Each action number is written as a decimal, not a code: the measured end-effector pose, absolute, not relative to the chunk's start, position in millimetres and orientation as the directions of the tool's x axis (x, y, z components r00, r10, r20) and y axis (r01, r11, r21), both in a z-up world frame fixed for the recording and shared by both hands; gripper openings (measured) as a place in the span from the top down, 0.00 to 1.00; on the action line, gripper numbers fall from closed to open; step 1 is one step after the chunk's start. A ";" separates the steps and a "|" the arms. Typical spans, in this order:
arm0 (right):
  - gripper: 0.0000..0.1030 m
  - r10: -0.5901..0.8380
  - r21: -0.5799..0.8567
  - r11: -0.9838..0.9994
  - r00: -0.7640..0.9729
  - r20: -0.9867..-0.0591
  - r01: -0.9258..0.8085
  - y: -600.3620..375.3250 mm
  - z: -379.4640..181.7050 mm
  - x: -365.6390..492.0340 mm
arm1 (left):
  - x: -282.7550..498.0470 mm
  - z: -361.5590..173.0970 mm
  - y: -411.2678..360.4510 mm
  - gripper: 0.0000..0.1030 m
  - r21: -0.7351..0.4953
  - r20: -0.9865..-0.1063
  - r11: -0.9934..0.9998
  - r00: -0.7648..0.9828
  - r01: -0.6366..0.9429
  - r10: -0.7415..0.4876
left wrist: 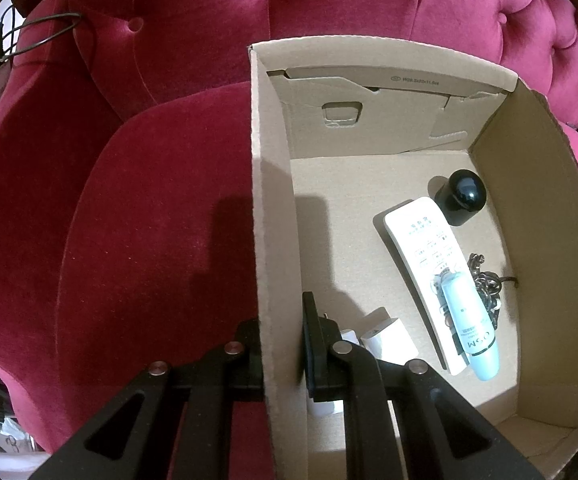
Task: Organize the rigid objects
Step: 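Carry the blue key fob into the box with the right gripper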
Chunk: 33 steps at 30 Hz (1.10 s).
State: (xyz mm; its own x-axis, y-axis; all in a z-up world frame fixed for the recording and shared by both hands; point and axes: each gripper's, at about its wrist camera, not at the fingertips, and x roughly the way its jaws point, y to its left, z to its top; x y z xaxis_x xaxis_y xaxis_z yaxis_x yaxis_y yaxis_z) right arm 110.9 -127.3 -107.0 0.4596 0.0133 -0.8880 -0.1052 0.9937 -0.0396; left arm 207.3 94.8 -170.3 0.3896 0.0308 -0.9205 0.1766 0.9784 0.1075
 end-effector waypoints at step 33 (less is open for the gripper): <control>0.66 0.132 0.028 0.971 0.431 -0.892 -0.238 -28.5 -107.3 141.0 | 208.4 -170.9 102.7 0.88 0.084 -0.922 0.982 0.386 0.172 0.011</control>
